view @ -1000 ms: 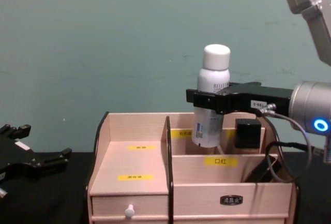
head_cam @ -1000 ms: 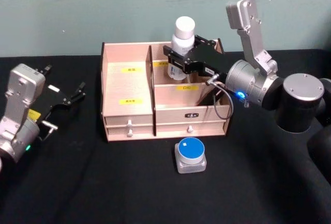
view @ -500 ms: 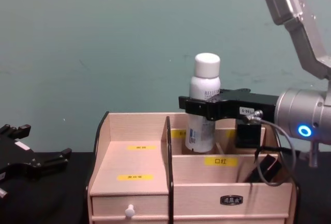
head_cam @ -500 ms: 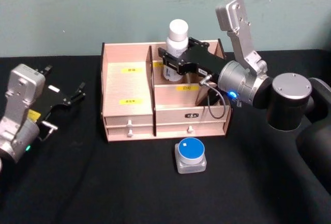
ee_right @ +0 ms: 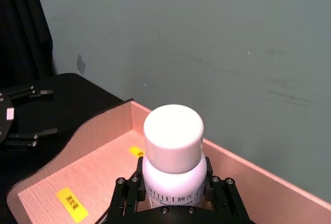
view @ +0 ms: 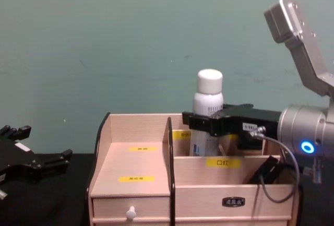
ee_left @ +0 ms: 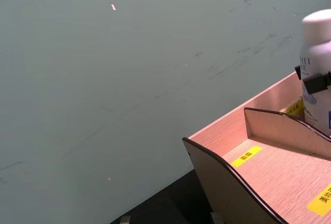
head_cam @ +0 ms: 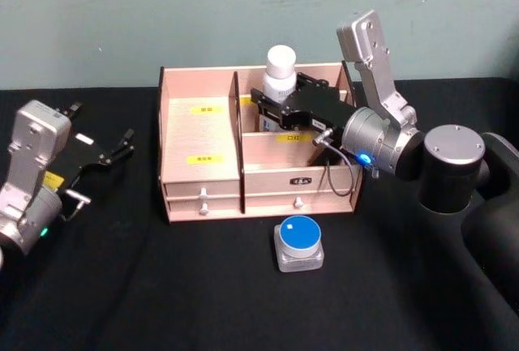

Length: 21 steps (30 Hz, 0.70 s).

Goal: Pick up the facial cleanser and watermelon frost from the table and place them into the tiered storage box.

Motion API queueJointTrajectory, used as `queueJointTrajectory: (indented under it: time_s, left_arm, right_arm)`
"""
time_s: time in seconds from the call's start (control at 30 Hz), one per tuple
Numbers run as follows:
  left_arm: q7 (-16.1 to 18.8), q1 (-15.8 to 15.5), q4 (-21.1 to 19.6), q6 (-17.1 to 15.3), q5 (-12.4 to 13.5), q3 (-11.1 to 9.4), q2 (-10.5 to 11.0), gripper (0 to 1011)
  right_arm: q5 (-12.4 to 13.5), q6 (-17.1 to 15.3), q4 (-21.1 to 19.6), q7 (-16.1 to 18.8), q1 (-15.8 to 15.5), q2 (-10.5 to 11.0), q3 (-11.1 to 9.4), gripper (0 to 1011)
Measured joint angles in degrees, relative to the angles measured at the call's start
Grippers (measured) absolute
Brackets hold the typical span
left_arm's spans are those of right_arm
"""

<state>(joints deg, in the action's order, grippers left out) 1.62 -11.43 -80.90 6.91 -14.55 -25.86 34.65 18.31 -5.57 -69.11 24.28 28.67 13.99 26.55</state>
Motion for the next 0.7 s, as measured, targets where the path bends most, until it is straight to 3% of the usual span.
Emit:
queueJointTrajectory:
  time_s: [0.7]
  left_arm:
    - [0.0, 0.0, 0.0, 0.0, 0.0, 0.0, 0.0, 1001]
  right_arm:
    - [-0.1, 0.6, 1.8, 0.8, -0.7, -0.4, 0.0, 603]
